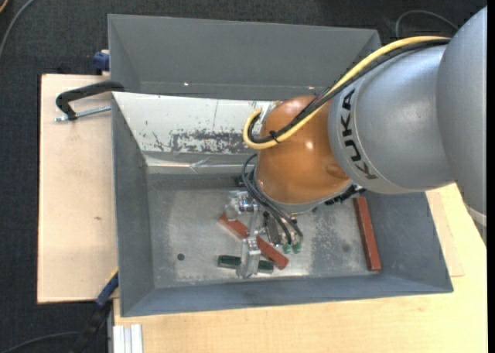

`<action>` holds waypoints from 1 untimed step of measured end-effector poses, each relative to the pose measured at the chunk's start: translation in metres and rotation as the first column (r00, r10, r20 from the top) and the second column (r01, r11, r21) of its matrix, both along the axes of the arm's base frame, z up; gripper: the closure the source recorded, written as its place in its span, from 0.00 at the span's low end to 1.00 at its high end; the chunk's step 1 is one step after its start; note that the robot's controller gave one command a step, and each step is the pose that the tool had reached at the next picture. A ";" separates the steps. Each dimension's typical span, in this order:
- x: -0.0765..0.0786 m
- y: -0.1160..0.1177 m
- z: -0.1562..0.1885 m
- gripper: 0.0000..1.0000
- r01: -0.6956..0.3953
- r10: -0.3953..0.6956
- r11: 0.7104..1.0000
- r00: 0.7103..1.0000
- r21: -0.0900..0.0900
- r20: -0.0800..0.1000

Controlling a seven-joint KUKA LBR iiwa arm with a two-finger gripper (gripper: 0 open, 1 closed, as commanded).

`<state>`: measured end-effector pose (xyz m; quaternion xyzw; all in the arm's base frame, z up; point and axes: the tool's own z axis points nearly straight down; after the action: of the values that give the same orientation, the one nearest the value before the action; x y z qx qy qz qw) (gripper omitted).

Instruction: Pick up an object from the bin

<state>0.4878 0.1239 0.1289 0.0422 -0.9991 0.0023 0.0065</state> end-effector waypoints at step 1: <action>0.016 -0.079 -0.061 0.00 -0.046 0.046 0.999 0.999 0.002 0.007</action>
Offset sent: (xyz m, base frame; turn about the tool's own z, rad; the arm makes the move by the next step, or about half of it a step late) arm 0.0162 -0.0747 -0.0589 -0.0540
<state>0.5036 0.0444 0.0675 0.0653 -0.9979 0.0014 0.0032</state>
